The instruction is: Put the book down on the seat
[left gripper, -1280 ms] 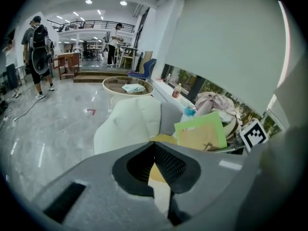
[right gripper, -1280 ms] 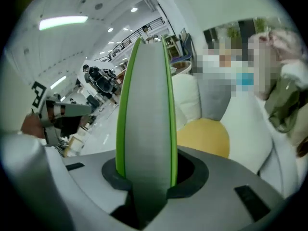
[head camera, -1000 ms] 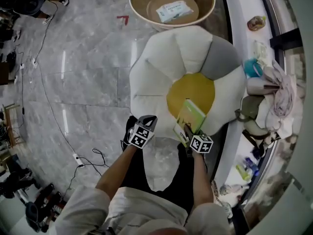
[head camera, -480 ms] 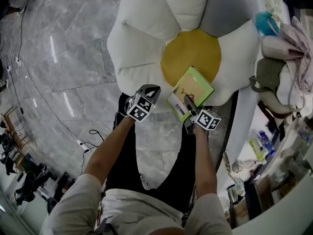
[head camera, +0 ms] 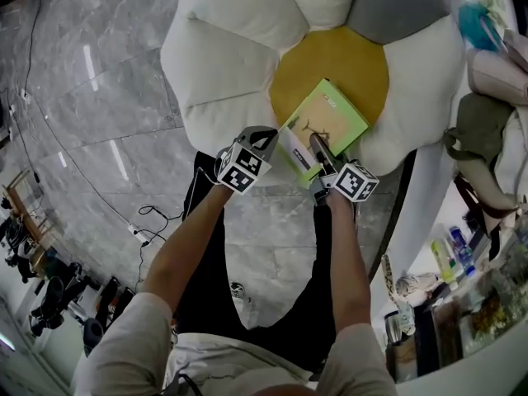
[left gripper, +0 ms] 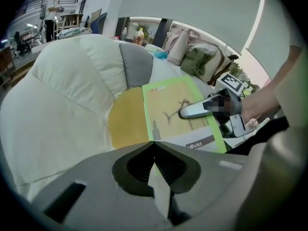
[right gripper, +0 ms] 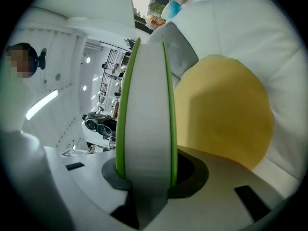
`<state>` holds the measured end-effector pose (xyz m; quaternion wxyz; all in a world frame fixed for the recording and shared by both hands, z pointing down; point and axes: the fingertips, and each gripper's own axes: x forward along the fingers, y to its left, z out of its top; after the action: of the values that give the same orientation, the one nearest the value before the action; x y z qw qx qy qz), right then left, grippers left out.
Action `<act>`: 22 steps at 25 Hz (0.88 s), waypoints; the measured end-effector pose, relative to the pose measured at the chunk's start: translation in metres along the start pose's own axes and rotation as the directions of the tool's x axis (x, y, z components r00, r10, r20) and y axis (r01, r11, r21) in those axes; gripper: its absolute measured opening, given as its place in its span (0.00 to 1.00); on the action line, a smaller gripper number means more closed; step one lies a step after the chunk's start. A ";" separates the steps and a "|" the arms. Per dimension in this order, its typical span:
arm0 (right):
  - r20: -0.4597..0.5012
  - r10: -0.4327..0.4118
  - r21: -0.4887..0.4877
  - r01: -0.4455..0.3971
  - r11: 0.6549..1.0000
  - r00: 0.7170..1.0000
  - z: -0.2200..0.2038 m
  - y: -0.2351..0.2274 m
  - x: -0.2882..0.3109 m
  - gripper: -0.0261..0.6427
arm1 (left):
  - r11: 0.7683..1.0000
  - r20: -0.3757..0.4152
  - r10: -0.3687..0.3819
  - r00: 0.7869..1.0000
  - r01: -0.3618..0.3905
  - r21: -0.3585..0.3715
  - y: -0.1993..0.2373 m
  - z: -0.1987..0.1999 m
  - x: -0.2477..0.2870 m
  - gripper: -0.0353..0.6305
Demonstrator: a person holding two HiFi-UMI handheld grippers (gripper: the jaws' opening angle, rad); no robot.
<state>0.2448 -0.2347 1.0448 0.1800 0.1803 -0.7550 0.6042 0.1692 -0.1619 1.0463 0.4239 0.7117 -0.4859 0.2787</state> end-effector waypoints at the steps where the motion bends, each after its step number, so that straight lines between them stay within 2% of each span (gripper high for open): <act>1: 0.008 0.018 0.009 -0.018 1.000 1.000 0.002 -0.003 0.005 0.23 | 1.000 0.010 0.008 1.000 -0.008 -0.004 0.001 0.001 0.004 0.06; 6: 0.055 0.070 0.041 -0.072 0.997 0.996 0.020 -0.024 0.029 0.23 | 0.996 0.073 0.066 0.995 -0.061 -0.068 0.018 0.009 0.027 0.06; 9: 0.029 0.087 0.025 -0.087 0.996 0.996 0.025 -0.035 0.041 0.23 | 0.989 0.067 0.092 0.993 -0.084 -0.120 0.020 0.005 0.045 0.07; 13: 0.013 0.081 0.059 -0.081 0.995 0.997 0.025 -0.053 0.050 0.24 | 0.980 0.038 0.109 0.993 -0.102 -0.168 0.017 -0.006 0.071 0.06; 17: -0.017 0.024 0.050 -0.023 0.998 1.000 0.023 -0.071 0.055 0.26 | 0.982 -0.020 0.120 0.993 -0.122 -0.146 0.014 -0.018 0.089 0.07; 22: -0.022 0.064 0.088 -0.061 0.994 0.998 0.024 -0.073 0.055 0.25 | 0.977 -0.007 0.120 0.993 -0.120 -0.174 0.016 -0.019 0.094 0.07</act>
<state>0.2313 -0.2761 1.1292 0.1623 0.1567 -0.7308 0.6443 0.1893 -0.1904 1.1366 0.4660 0.6418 -0.5512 0.2590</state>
